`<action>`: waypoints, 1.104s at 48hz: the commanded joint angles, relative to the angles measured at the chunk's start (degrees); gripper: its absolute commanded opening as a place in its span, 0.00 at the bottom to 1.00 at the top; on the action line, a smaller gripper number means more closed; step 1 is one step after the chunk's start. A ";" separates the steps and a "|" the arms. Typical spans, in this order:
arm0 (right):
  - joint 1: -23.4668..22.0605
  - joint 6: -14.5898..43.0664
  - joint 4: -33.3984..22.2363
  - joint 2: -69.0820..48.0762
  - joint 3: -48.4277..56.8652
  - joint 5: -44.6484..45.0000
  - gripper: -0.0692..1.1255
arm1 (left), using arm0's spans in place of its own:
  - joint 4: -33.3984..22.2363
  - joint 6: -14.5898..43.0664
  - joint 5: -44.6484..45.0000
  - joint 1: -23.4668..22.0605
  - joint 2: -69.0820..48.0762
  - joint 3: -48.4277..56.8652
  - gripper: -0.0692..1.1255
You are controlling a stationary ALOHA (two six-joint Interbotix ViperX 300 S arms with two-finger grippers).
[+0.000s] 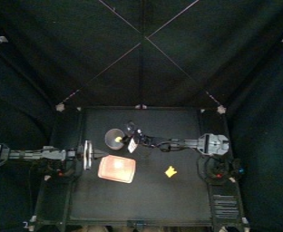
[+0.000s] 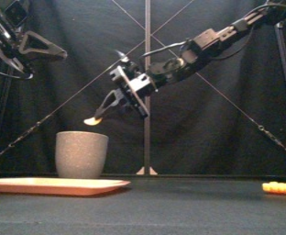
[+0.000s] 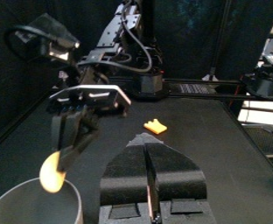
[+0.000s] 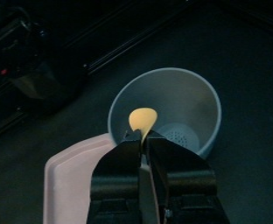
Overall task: Pick the chip then place it in the grey bowl
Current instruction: Drop chip in the grey bowl and return to neutral
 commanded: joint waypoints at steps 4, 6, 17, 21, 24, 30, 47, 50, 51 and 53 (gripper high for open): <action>-0.53 -0.09 -2.55 2.72 -6.15 0.00 0.44 | 0.00 0.09 -0.26 0.09 0.26 -0.44 0.06; -0.53 -0.26 -2.99 3.25 -6.77 0.26 0.49 | 0.00 0.09 -0.26 0.09 0.26 -0.35 0.06; -0.53 -0.09 -5.27 2.64 -6.59 1.14 0.68 | 0.00 -0.09 -0.26 0.09 0.26 0.00 0.06; -0.53 -0.09 -5.19 1.49 -5.36 1.14 0.68 | 0.00 -0.18 -0.26 0.09 0.26 0.00 0.06; -0.44 -0.09 -5.27 0.26 -4.04 1.05 0.68 | 0.00 -0.18 -0.26 0.09 0.26 0.09 0.06; 0.00 -0.35 -5.71 -4.48 1.41 -0.18 0.68 | 0.00 -0.18 -0.26 0.18 0.26 0.18 0.06; 3.52 -0.44 -7.03 -22.85 26.10 -20.21 0.68 | 0.00 0.00 -0.26 0.18 0.26 0.44 0.06; 4.31 -0.70 -7.12 -26.37 31.55 -24.61 0.68 | 0.00 0.00 -0.26 0.26 0.26 0.44 0.06; 4.57 -0.70 -7.21 -27.33 32.96 -25.66 0.68 | 0.00 0.00 -0.26 0.26 0.26 0.44 0.06; 5.01 -0.70 -7.47 -29.09 35.95 -27.60 0.68 | 0.00 0.00 -0.35 0.35 0.26 0.44 0.06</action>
